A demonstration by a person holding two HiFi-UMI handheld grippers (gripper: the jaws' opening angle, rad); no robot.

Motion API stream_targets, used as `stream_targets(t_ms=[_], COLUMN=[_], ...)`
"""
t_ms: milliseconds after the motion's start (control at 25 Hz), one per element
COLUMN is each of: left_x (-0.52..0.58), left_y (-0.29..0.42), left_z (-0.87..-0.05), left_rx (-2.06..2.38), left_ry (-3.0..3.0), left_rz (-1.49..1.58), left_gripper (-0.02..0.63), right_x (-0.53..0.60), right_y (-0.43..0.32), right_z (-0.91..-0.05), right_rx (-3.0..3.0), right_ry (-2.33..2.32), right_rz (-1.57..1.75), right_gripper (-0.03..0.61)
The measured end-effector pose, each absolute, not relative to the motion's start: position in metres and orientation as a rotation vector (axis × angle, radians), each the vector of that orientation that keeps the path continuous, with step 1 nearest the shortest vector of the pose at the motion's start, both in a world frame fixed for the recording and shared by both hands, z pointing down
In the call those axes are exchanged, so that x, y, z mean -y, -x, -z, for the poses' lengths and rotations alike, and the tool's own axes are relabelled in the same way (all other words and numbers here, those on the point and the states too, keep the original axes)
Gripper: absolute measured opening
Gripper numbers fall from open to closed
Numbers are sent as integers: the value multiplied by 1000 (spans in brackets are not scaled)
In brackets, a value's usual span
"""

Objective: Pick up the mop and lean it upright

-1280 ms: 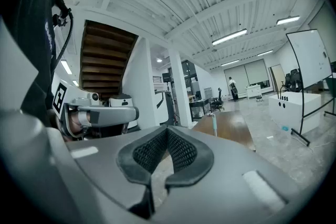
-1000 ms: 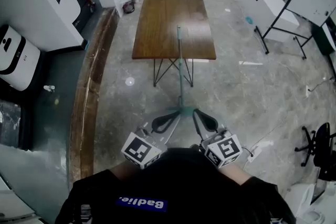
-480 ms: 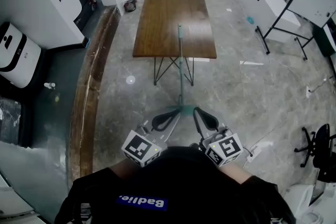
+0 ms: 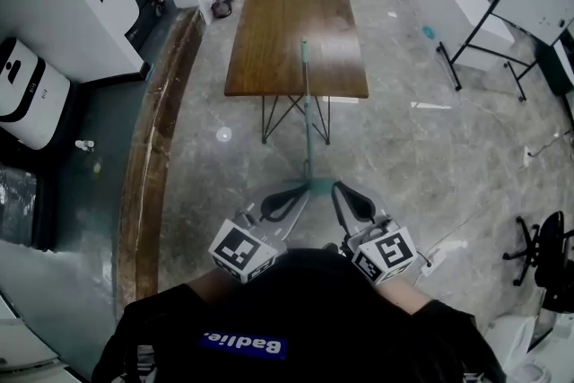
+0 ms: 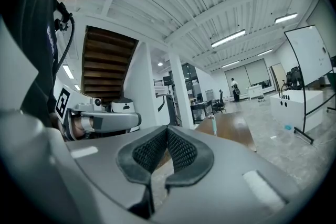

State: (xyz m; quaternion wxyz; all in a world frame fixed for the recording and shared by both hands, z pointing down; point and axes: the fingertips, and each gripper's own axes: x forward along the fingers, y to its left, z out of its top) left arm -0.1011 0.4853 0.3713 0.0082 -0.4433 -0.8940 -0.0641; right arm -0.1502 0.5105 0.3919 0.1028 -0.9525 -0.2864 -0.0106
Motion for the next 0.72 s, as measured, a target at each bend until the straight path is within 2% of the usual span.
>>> stream_targets(t_ms=[720], left_x=[-519], left_y=[156], left_z=[-364], left_rx=[2747], left_ry=[1423], left_rz=[185], left_gripper=[18], right_x=[-541], right_y=[208], right_z=[-391], right_rx=[811], right_ry=[2822], right_rz=[10], right_gripper=[9])
